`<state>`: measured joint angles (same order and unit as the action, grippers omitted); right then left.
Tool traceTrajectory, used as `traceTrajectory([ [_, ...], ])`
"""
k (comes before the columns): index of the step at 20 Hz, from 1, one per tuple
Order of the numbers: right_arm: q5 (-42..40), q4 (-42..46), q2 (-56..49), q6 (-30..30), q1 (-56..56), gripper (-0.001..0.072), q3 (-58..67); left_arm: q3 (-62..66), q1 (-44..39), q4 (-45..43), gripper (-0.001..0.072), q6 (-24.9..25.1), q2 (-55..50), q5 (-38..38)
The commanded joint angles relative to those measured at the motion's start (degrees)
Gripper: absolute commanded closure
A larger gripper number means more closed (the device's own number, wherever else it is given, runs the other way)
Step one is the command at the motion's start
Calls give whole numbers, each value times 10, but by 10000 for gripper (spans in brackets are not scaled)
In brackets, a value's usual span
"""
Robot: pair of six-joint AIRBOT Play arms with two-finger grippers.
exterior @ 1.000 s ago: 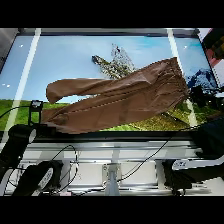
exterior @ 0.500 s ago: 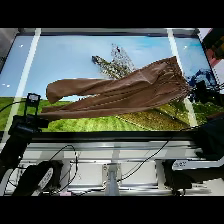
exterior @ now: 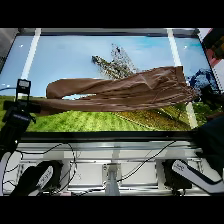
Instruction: Fold the clothes and pants, and hang the long-sleeved shirts on hangers.
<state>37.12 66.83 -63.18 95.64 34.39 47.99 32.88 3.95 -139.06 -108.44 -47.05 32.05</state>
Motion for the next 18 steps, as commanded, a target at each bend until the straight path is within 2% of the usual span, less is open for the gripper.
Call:
traceTrajectory([
  [1,13,57,123,17,0,682,-72,78,15,-6,694,21,-51,-74],
  [4,73,100,200,56,3,682,-118,96,15,-2,694,24,-71,-51],
  [8,147,124,275,57,3,681,-149,90,19,22,693,24,-71,135],
  [9,159,125,288,57,3,681,-149,82,23,55,693,38,-71,169],
  [10,171,128,300,57,3,680,-149,67,26,110,694,113,-71,183],
  [12,191,146,318,57,3,681,-149,34,26,229,694,318,-71,204],
  [13,200,160,323,56,3,680,-149,21,26,263,695,404,-71,230],
  [14,210,174,323,52,3,680,-149,13,26,265,696,455,-71,261],
  [16,233,204,323,50,3,680,-149,13,27,222,696,521,-71,314],
  [18,250,215,323,47,3,680,-150,13,27,197,695,535,-71,328],
])
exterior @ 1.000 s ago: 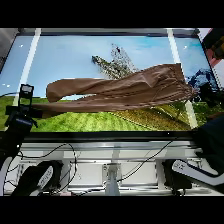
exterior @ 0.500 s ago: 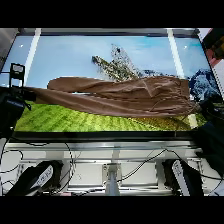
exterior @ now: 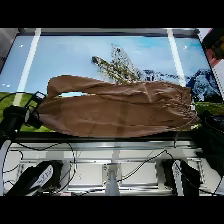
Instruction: Fold the clothes and pants, and hang the long-sleeved shirts on hangers.
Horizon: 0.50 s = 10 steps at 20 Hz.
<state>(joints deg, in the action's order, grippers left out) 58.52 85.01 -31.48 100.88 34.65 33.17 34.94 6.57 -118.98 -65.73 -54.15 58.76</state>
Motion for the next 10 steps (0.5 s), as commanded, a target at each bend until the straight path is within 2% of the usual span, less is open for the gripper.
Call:
traceTrajectory([
  [1,41,36,6,-5,0,680,-1,-8,1,-3,695,112,0,66],
  [5,56,42,6,-18,0,680,-1,-8,1,-4,695,215,0,123],
  [10,64,53,6,-27,0,680,-1,-8,1,-4,692,226,0,133],
])
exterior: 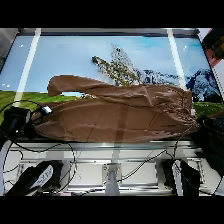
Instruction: Fold the clothes and pants, and hang the long-sleeved shirts on hangers.
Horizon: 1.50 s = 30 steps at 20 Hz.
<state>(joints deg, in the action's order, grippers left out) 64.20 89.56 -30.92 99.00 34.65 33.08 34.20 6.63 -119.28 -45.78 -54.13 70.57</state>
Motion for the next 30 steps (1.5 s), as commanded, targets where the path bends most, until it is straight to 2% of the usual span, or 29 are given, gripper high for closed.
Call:
traceTrajectory([
  [1,8,7,0,-10,0,680,0,0,0,-1,692,26,0,13],
  [5,8,7,0,-10,0,679,0,0,0,-1,683,26,0,4],
  [6,8,7,0,-11,0,641,0,0,0,-1,629,26,0,4],
  [7,8,7,0,-11,0,493,0,0,0,-1,462,26,0,4],
  [8,8,7,0,-12,0,282,0,0,0,-1,254,25,0,4],
  [9,8,7,0,-12,0,137,0,0,0,-1,169,25,0,2],
  [10,8,7,0,-12,0,115,0,0,0,-1,169,25,0,2],
  [13,7,7,0,-12,0,116,2,1,0,-36,170,23,0,2],
  [15,-9,7,0,-12,0,116,4,7,1,-103,174,-31,0,-7],
  [17,-45,6,0,-12,0,118,9,26,10,-127,173,-85,0,-37],
  [18,-68,6,0,-12,0,119,12,39,17,-128,176,-116,0,-57],
  [19,-90,4,-1,-12,0,119,15,55,28,-129,232,-159,0,-81],
  [20,-107,2,-4,-11,0,119,18,70,38,-133,257,-200,0,-101],
  [22,-130,0,-13,-12,0,120,21,100,61,-136,270,-315,0,-151],
  [23,-138,0,-19,-12,0,120,20,108,72,-135,270,-399,0,-184],
  [25,-149,-2,-35,-11,0,119,20,109,86,-103,270,-547,-3,-252],
  [26,-154,-2,-44,-12,0,120,20,109,88,-78,269,-582,-10,-274],
  [29,-174,-4,-75,-12,0,120,20,116,88,93,269,-591,-61,-294],
  [30,-183,-7,-82,-12,0,120,20,122,90,155,269,-577,-84,-294],
])
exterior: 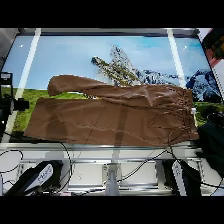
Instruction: Fold the clothes and pants, and hang the long-sleeved shirts on hangers.
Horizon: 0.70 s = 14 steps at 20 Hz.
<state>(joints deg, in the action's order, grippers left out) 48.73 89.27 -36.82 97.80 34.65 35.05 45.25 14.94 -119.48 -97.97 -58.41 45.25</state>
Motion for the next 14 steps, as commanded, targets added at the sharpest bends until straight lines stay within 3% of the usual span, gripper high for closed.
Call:
traceTrajectory([
  [1,-37,-4,-30,0,0,120,1,20,8,231,269,-20,-68,-40],
  [4,-62,-4,-42,0,0,120,1,73,12,402,269,75,-145,-39],
  [9,-94,-4,-46,0,0,120,1,151,77,647,269,84,-255,-47],
  [11,-96,-4,-46,0,0,121,1,153,95,699,270,112,-275,-54],
  [14,-104,-4,-47,1,0,121,1,153,97,705,270,115,-299,-54],
])
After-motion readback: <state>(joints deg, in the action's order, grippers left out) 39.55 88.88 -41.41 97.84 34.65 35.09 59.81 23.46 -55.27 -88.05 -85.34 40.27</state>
